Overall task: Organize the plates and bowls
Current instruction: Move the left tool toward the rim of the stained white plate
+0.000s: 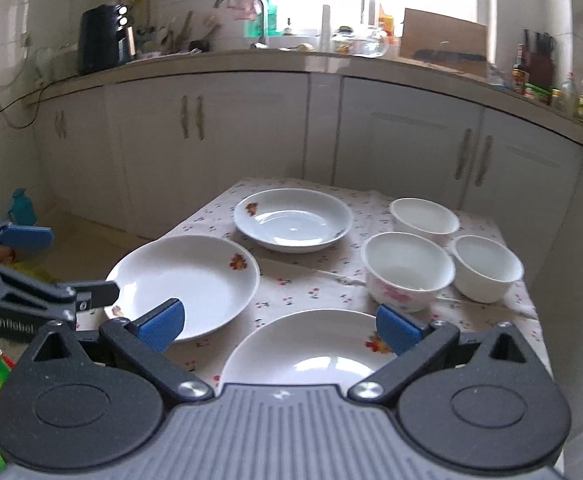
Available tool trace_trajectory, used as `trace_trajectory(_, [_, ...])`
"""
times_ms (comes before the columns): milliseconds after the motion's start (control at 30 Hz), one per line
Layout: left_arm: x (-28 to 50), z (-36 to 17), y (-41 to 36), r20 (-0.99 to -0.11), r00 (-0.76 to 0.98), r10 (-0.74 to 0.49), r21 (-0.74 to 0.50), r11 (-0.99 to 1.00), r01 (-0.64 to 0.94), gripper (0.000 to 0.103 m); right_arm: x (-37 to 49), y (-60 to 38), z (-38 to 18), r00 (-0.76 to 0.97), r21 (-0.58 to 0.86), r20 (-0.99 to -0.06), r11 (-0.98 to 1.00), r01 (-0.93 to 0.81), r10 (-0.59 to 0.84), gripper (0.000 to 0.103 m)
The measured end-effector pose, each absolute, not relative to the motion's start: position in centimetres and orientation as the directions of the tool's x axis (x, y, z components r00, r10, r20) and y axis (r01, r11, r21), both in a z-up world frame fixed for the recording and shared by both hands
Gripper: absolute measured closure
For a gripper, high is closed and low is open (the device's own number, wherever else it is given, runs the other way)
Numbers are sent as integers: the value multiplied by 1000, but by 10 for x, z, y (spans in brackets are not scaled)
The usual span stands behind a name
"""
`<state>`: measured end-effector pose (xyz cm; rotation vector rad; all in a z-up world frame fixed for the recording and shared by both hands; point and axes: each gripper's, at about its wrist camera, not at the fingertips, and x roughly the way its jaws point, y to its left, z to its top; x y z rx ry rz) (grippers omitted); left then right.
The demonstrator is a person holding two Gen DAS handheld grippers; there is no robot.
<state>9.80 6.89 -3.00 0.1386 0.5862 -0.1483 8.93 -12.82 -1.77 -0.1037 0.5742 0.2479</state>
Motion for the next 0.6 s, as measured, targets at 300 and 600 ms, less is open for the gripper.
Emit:
trace_trajectory(300, [123, -40, 80, -580, 811, -77, 138, 972, 192, 1, 109, -106, -35, 753, -4, -587, 930, -368, 296, 0])
trace_trajectory(600, [175, -50, 103, -638, 762, -113, 135, 957, 255, 1, 136, -75, -60, 666, -39, -657, 866, -498, 353, 0])
